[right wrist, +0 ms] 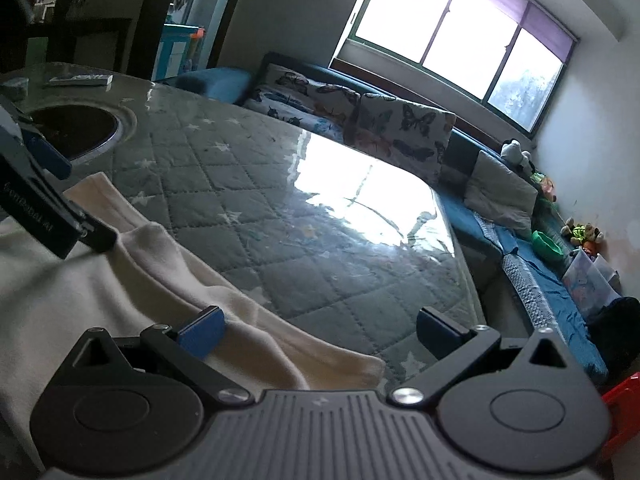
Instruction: Fold clothes
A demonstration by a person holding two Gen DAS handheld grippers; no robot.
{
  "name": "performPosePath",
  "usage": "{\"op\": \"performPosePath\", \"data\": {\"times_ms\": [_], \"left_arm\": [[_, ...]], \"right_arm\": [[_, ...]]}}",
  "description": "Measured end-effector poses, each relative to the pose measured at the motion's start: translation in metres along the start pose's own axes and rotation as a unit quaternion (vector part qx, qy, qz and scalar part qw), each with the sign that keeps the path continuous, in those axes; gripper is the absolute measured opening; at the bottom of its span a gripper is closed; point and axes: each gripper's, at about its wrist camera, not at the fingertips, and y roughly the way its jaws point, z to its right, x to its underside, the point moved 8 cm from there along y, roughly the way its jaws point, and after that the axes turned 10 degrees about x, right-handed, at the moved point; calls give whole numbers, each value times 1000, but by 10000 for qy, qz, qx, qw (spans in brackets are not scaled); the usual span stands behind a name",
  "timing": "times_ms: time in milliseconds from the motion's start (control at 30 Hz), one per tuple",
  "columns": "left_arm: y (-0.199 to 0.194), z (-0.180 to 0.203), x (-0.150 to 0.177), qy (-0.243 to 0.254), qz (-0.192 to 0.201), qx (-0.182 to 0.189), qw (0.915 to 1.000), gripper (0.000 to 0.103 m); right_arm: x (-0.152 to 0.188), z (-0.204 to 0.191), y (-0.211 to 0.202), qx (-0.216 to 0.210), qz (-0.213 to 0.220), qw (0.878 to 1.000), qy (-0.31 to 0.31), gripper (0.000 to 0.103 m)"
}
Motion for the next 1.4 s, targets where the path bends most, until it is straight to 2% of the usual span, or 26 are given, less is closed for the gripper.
{"op": "performPosePath", "data": {"times_ms": [367, 700, 867, 1067, 1267, 1400], "left_arm": [[-19, 2, 13, -84, 25, 4, 10000, 103], [-48, -6, 39, -322, 107, -6, 9994, 103], [-57, -11, 55, -359, 154, -65, 9992, 103], [-65, -19, 61, -504, 197, -44, 9985, 103], [-78, -27, 68, -593, 279, -86, 9978, 103], [-75, -30, 78, -697, 221, -45, 9973, 103]], "right_arm": [[7, -19, -48, -353, 229, 9986, 324, 103], [19, -45, -101, -1312, 631, 9877, 577, 103], [31, -58, -111, -1657, 629, 9825, 569, 103], [46, -65, -100, -1685, 324, 9833, 601, 103], [26, -56, -107, -1530, 588, 9839, 709, 103], [19, -59, -96, -1440, 550, 9849, 788, 103]]}}
